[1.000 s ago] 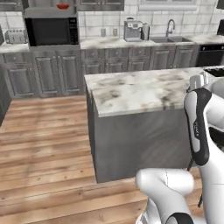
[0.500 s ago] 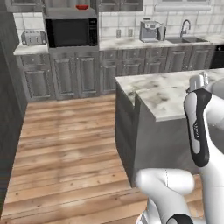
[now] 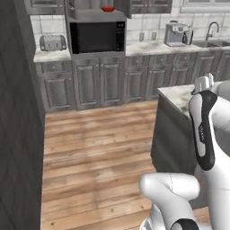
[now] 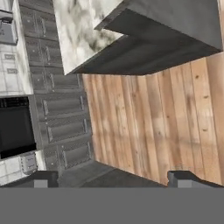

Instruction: Take the smaller bowl and place it next to the appetizer plate on the dining counter , and place the larger bowl next to the plate with cooked food.

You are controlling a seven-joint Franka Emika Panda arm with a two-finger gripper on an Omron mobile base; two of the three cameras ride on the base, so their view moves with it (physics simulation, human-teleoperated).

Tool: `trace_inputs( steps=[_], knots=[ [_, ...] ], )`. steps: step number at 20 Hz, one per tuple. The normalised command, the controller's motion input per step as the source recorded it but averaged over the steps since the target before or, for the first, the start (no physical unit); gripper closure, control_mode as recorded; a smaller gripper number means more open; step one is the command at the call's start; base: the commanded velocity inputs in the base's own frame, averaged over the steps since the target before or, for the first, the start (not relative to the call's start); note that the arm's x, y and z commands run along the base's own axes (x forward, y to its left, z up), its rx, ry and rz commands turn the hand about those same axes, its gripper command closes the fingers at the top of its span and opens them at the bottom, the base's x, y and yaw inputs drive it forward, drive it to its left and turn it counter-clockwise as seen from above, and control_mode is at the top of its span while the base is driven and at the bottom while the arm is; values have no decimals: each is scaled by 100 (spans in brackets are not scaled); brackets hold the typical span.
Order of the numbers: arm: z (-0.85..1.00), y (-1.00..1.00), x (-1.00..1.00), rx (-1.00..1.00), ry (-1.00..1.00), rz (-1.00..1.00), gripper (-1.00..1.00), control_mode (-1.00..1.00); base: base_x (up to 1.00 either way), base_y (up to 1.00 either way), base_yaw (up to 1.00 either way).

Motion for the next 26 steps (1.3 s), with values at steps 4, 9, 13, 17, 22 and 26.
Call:
trace_inputs(
  steps=[4,9,13,17,22,26],
  knots=[
    [0,0,0,0,0,0,-100,100,100,94,-5],
    [0,0,0,0,0,0,-100,100,100,21,0],
    [0,0,0,0,0,0,-100,100,100,-72,2],
    [0,0,0,0,0,0,-100,100,100,-35,8],
    [0,0,0,0,0,0,-100,100,100,63,0],
    [0,0,0,0,0,0,-100,100,100,1,1]
  ],
)
